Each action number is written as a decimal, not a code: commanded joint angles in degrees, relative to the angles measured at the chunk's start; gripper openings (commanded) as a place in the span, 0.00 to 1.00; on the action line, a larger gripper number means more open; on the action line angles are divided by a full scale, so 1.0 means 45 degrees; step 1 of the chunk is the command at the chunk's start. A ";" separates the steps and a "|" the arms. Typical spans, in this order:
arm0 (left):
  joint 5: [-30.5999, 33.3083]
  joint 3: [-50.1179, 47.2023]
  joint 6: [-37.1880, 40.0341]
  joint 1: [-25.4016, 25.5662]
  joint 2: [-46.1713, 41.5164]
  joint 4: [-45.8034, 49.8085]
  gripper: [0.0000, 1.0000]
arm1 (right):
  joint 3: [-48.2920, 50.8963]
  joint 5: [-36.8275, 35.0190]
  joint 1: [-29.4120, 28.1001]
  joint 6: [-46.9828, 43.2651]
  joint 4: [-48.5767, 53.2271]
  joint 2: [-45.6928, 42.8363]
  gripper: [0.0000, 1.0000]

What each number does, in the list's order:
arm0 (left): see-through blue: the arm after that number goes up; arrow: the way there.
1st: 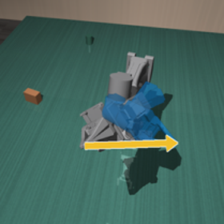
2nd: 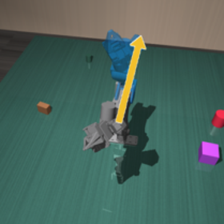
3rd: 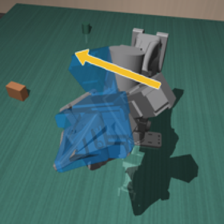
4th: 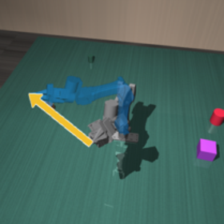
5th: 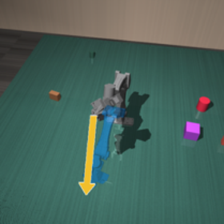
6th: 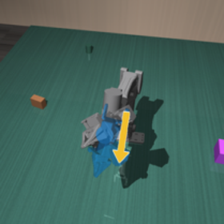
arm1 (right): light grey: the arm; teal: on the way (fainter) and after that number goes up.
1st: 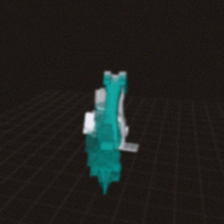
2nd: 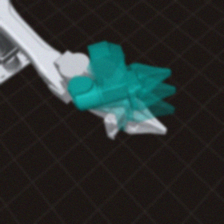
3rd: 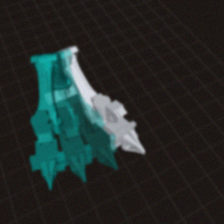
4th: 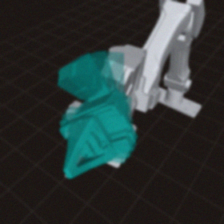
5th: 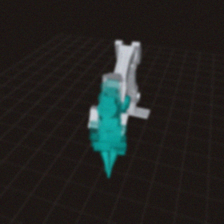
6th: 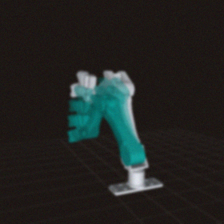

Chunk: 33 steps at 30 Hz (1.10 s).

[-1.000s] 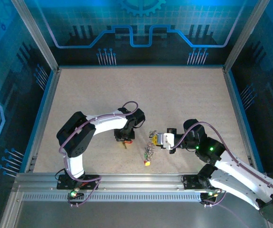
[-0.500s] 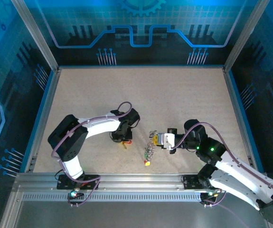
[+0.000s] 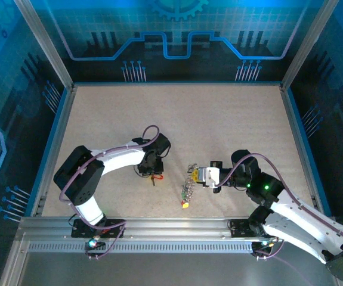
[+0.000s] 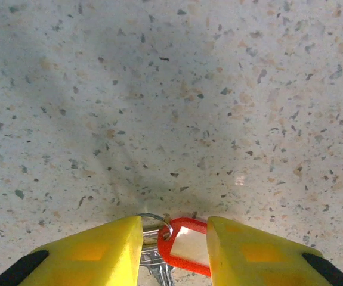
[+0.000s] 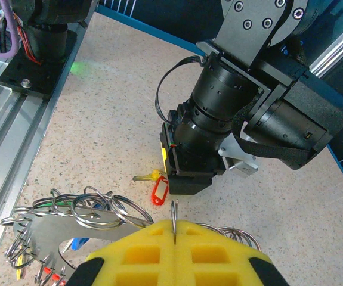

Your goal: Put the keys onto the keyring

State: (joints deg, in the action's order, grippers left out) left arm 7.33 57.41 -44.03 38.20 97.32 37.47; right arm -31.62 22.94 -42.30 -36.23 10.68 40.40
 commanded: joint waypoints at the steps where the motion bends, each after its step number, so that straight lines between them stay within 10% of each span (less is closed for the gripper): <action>1: 0.0789 0.0459 -0.0732 0.0043 -0.0044 0.0717 0.33 | -0.0602 0.0175 0.0123 0.0097 -0.0238 -0.0091 0.00; 33: 0.2275 0.1640 -0.4394 0.0592 0.1159 0.2717 0.31 | -0.0591 0.0195 0.0109 0.0046 -0.0243 -0.0179 0.00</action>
State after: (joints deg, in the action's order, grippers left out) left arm 16.25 64.31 -61.69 41.52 103.59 48.99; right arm -31.62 22.96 -42.30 -36.25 10.70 40.49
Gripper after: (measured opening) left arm 0.317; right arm 0.046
